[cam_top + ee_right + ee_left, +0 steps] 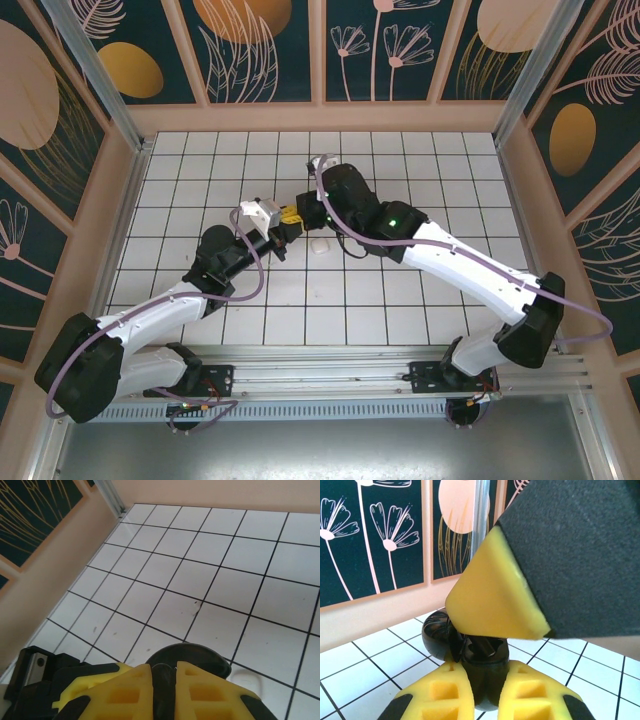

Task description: Insert wireless bluetooth earbuds into charging case

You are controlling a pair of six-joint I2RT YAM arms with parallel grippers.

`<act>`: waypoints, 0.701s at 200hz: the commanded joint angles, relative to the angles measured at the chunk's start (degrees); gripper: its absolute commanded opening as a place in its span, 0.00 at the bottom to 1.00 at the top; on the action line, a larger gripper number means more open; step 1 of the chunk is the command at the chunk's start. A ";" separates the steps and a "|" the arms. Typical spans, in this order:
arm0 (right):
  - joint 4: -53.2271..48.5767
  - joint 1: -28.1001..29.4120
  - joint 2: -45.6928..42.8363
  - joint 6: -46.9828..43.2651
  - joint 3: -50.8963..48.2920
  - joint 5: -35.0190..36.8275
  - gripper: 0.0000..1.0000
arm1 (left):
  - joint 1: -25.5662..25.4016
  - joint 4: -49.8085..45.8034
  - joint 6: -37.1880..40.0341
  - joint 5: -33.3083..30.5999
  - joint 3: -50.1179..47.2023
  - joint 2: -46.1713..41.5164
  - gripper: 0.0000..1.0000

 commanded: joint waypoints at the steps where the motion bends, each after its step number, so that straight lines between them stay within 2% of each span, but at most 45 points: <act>1: 4.00 -1.68 -3.27 1.89 -1.61 -5.21 0.11 | 0.06 3.27 0.92 -0.14 0.85 -1.65 0.00; 50: 7.10 -3.87 -5.83 2.99 -4.35 -10.73 0.09 | 0.13 3.18 0.82 0.19 0.61 -2.11 0.00; 95: 12.63 -3.87 -8.39 -0.74 -8.39 -14.57 0.09 | 0.06 3.28 0.71 1.07 0.41 -2.07 0.00; 140: 17.52 -3.85 -12.64 -3.26 -13.57 -14.48 0.08 | 0.09 0.28 2.09 -0.40 -0.04 -3.14 0.00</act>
